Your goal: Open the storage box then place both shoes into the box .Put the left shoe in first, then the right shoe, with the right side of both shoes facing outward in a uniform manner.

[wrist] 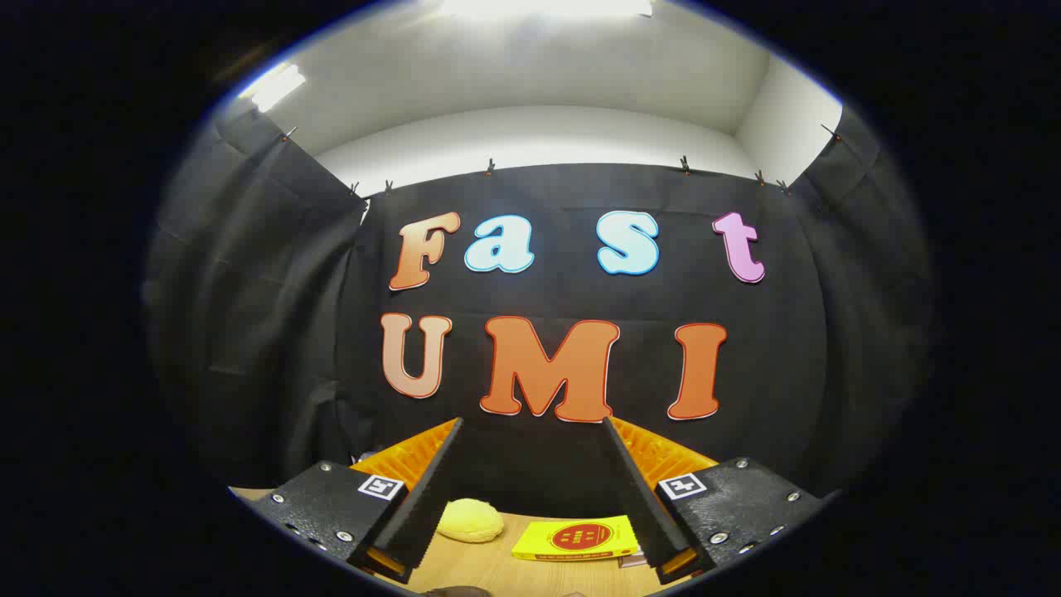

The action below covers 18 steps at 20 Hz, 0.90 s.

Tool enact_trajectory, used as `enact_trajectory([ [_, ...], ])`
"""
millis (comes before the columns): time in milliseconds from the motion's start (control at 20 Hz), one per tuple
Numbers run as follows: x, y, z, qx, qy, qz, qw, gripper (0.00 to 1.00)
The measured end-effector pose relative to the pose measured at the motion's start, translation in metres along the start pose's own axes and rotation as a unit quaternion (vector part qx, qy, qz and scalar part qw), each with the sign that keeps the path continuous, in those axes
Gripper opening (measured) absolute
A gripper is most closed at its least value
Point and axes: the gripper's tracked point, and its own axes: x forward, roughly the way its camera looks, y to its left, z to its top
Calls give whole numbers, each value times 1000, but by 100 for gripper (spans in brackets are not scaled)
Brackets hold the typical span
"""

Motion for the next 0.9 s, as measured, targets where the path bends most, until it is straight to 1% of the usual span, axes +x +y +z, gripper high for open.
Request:
enact_trajectory([
  [250, -2, 20, 10, 0, -9, 15, 1000, 96],
  [650, -4, 25, 20, 7, -14, 15, 1000, 96],
  [800, -5, 30, 6, 8, 3, 21, 1000, 96],
  [900, -6, 35, -11, 4, 25, 25, 999, 96],
])
